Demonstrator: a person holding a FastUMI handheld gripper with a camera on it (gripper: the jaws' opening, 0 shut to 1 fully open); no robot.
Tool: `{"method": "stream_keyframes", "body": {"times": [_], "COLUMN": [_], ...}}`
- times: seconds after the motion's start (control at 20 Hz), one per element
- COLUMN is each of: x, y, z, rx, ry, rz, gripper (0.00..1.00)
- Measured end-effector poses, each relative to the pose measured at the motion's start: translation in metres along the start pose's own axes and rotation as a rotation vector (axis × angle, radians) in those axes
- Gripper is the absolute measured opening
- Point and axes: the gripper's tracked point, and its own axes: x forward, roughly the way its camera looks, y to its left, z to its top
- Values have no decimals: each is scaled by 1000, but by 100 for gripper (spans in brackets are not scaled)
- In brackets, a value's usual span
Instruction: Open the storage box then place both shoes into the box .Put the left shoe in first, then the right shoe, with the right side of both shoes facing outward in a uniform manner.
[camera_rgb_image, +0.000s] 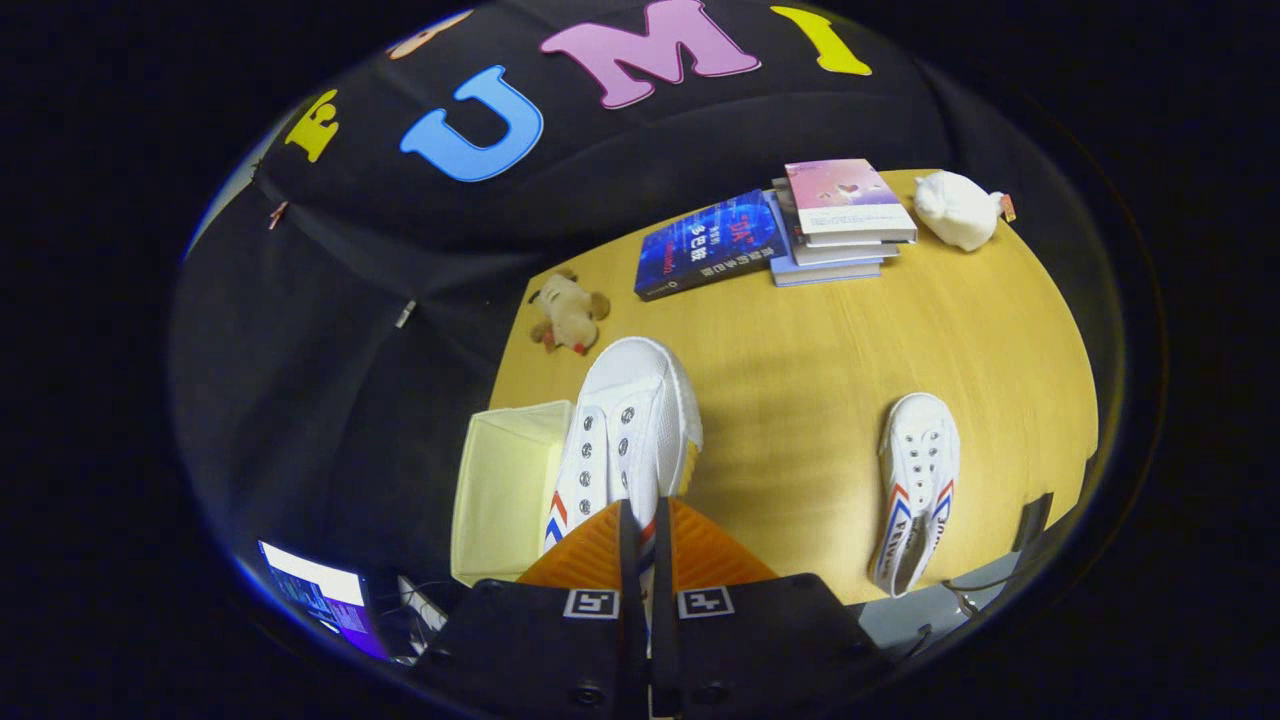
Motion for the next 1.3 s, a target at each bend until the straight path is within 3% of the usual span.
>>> {"method": "stream_keyframes", "body": {"times": [0.25, 0.45, 1.0, 1.05, 1.25, 1.3], "x": [11, 42, 138, 145, 142, 141], "y": [86, 131, 149, 158, 159, 157], "z": [-10, -36, -86, -90, -82, -81], "rx": [29, 56, 88, 116, 117, 117], "ry": [-1, 42, 150, 158, 145, 140], "rz": [86, 94, -7, 35, 65, 68], "gripper": [6, 6, 7, 15, 89, 90]}}
